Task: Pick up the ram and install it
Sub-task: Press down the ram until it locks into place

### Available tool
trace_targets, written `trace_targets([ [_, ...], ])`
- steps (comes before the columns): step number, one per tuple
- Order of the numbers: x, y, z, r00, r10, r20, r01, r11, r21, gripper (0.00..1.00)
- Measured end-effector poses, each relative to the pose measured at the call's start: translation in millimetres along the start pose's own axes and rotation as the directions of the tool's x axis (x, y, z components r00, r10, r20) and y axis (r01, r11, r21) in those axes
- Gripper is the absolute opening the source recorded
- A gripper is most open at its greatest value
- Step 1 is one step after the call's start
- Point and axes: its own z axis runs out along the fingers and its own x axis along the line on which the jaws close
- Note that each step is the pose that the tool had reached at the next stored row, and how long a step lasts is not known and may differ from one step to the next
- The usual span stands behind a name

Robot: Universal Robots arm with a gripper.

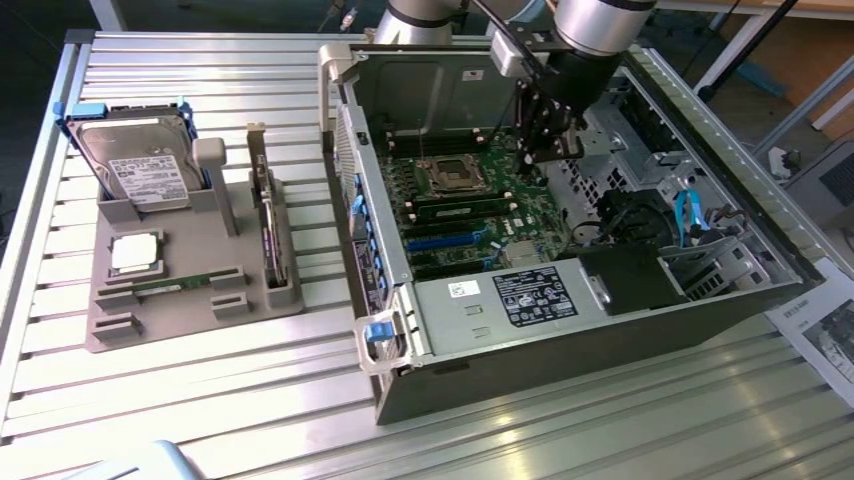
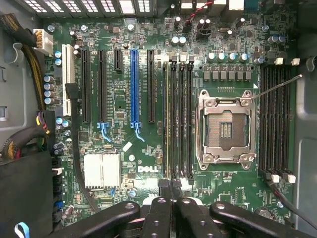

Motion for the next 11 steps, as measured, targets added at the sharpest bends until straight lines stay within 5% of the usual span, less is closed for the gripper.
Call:
trace_targets([
  [11, 0.1, 0.1, 17.2, 1.0000, 0.000, 0.0001, 0.000, 1.0000, 0.0000, 0.10],
])
